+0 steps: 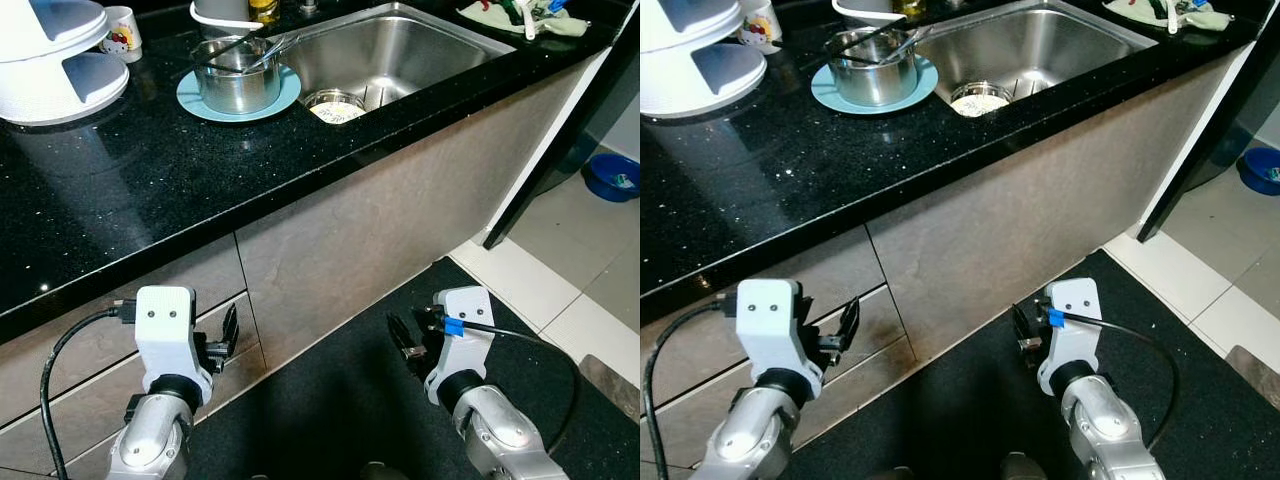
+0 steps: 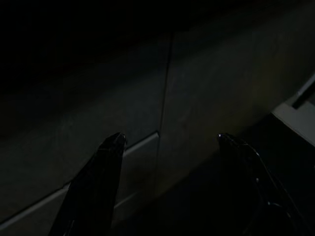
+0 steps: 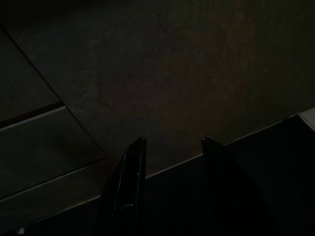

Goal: Kitchen organization

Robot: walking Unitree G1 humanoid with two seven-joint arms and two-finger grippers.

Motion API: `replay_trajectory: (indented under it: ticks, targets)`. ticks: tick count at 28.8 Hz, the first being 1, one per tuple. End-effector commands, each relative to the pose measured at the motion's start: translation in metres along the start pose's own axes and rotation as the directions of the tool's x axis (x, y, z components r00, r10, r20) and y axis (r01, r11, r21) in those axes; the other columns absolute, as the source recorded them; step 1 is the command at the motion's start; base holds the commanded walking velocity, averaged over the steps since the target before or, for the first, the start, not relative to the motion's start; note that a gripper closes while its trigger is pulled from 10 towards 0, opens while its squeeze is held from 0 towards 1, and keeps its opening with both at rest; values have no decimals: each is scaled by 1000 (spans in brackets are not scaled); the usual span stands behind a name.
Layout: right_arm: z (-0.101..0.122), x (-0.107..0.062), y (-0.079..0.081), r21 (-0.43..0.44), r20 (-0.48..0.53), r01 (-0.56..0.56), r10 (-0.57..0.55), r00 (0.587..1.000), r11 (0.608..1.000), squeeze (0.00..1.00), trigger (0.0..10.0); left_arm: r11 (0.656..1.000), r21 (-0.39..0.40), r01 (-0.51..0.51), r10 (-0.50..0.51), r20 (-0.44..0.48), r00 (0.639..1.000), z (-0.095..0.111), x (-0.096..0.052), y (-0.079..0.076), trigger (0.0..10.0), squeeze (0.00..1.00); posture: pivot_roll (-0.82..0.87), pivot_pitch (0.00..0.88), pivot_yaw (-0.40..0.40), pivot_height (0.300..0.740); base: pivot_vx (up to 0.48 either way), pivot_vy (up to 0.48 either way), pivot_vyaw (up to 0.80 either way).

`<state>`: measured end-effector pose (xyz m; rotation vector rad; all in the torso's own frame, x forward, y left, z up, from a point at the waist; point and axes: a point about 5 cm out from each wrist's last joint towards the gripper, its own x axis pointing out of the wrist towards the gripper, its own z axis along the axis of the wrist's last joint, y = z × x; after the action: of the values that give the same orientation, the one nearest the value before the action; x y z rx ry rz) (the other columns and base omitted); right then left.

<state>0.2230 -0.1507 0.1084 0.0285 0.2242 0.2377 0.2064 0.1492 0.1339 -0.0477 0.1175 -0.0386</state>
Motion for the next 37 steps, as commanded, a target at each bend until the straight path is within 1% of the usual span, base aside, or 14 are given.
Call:
replay_trajectory:
  ticks: [1,5,8,15,19,20,25,27,37]
  targets:
    - [-5,1,-1,-6,-20,2,-2,1000,1000,0,10000,1000,-4,-15,15,-20,1000,-4,1,1,10000,0,16,103,-19,740,0,0,0]
    - [-5,7,-3,-9,-21,2,-2,1000,1000,0,10000,1000,-3,-17,17,-13,1000,-4,6,1,10000,0,14,80,-28,740,0,0,0]
    - [-3,11,-3,-9,-17,0,-1,1000,1000,0,10000,1000,-4,-19,19,-4,1000,-2,10,1,10000,0,13,81,-30,740,0,0,0]
    - [-2,14,-4,-17,-11,4,-4,1000,1000,0,10000,1000,-8,-16,16,0,1000,-2,14,0,10000,0,-2,74,-32,740,0,0,0]
    - [-1,15,-5,-26,-11,2,-3,1000,1000,0,10000,1000,-9,-10,10,2,1000,-2,16,-1,10000,0,-9,76,-30,740,0,0,0]
    - [0,14,-5,-25,-8,3,-4,1000,1000,0,10000,1000,-9,-8,8,5,1000,-1,16,-2,10000,0,-12,88,-33,740,0,0,0]
    - [-2,13,-7,-21,-11,7,-8,1000,1000,0,10000,1000,-9,-7,7,1,1000,-3,16,-2,10000,0,-11,80,-28,740,0,0,0]
    - [-1,13,-6,-33,-9,5,-5,1000,999,0,10000,1000,-5,3,-3,2,1000,-2,16,-3,10000,0,-16,92,-25,740,0,0,0]
    - [0,15,-3,-24,-3,1,-1,1000,1000,0,10000,1000,6,25,-25,2,1000,0,19,-2,10000,0,-15,100,-16,740,0,0,0]
